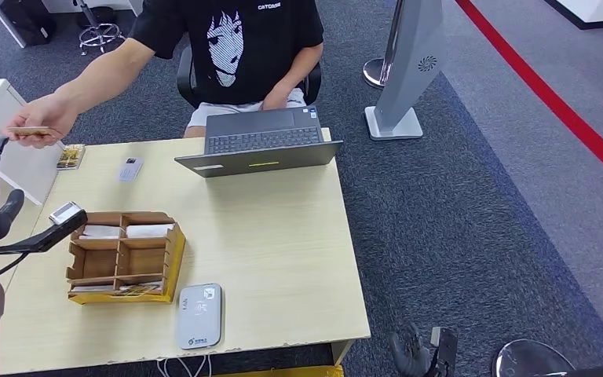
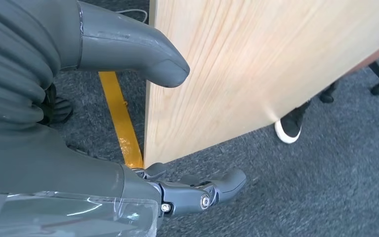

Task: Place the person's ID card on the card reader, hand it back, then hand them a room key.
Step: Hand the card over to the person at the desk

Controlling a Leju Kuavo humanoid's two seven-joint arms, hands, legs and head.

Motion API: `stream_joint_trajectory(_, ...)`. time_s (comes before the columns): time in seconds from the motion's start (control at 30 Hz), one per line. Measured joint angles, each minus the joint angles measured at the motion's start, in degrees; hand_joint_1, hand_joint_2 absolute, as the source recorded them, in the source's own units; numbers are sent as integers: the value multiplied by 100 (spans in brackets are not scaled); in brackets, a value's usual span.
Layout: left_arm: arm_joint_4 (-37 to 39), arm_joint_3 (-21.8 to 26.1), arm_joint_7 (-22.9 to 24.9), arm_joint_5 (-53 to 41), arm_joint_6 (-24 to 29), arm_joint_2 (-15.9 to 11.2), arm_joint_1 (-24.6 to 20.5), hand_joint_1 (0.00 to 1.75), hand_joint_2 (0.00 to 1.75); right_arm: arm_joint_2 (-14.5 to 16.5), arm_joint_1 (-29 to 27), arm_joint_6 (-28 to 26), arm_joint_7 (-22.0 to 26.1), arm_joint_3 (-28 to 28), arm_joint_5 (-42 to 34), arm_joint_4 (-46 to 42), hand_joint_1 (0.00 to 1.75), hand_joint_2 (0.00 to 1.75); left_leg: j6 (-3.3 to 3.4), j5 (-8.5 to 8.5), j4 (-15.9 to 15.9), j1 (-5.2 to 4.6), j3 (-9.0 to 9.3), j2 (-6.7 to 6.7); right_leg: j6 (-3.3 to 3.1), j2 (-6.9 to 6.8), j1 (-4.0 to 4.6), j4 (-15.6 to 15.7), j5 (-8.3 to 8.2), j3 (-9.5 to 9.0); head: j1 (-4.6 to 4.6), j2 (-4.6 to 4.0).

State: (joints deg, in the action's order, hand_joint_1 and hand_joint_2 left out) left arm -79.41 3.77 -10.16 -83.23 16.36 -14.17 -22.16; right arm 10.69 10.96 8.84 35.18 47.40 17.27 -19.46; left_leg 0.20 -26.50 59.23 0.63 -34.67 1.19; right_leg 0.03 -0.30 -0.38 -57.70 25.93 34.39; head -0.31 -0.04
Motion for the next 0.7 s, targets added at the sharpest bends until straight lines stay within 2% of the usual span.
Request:
stream_joint_trajectory(0.27,-2185,470,-400,705,505,533,1270,0,175,-50,-158,-80,13,49,-162,-49,0,175,2,-10,0,-1,-2,-2,9,-2,-1,5,7,-2,1,0)
stream_joint_trajectory(0.5,-3121,804,-632,1024,703,792,1706,0,175,-92,-200,-128,25,85,-178,-98,0,175,5,-11,-1,0,1,-11,16,-11,0,4,11,-9,-1,0)
stream_joint_trajectory(0.6,-3649,1037,-973,1864,843,1013,2058,0,175,-128,-258,-97,40,178,-268,-137,0,175,5,-12,-1,0,5,-10,16,-8,0,3,12,-13,-1,0)
stream_joint_trajectory(0.7,-4193,1458,-1760,3564,687,1410,2563,0,175,-173,-354,53,59,357,-378,-174,0,175,12,-20,-1,-3,4,-11,20,-9,-1,5,17,-14,0,0)
